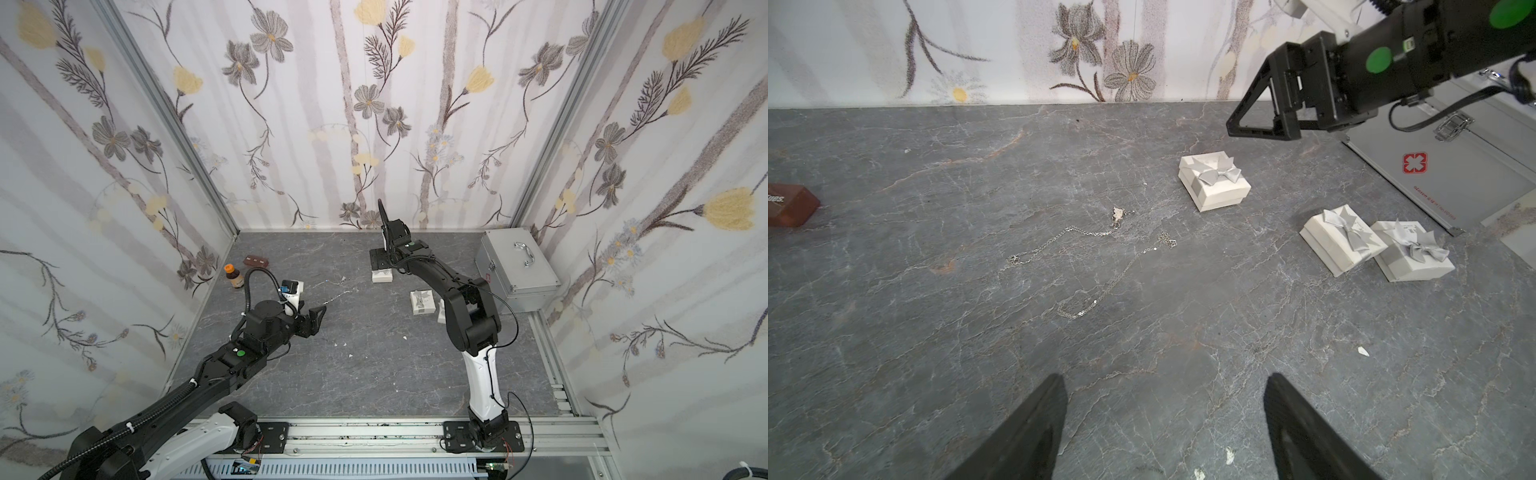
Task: Take the necklace out of the lift-off lid jewelry box
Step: Move the jewelry box to the center of the board.
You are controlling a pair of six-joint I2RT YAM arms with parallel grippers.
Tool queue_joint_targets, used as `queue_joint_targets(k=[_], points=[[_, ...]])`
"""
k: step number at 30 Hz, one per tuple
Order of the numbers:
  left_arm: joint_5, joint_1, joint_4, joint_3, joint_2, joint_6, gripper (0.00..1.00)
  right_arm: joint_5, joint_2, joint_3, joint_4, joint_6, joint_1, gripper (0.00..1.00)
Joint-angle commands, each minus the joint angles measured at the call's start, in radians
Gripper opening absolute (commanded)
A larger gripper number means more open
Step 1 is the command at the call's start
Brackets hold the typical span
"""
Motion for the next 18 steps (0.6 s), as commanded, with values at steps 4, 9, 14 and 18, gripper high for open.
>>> queue_joint_targets(k=[4, 9, 14, 18], points=[[0.01, 0.001, 0.007, -0.003, -0.014, -0.007, 0.76, -0.005, 0.094, 0.09, 0.015, 0.05, 0.003, 0.94], [0.009, 0.001, 0.008, -0.007, -0.024, 0.0, 0.77, -0.006, 0.146, 0.136, -0.024, 0.059, 0.01, 0.93], [0.008, 0.001, 0.011, -0.009, -0.027, 0.006, 0.77, 0.002, 0.196, 0.181, -0.071, 0.058, 0.022, 0.93], [0.005, 0.001, 0.008, -0.012, -0.031, 0.013, 0.77, 0.029, 0.228, 0.203, -0.101, 0.063, 0.029, 0.93]])
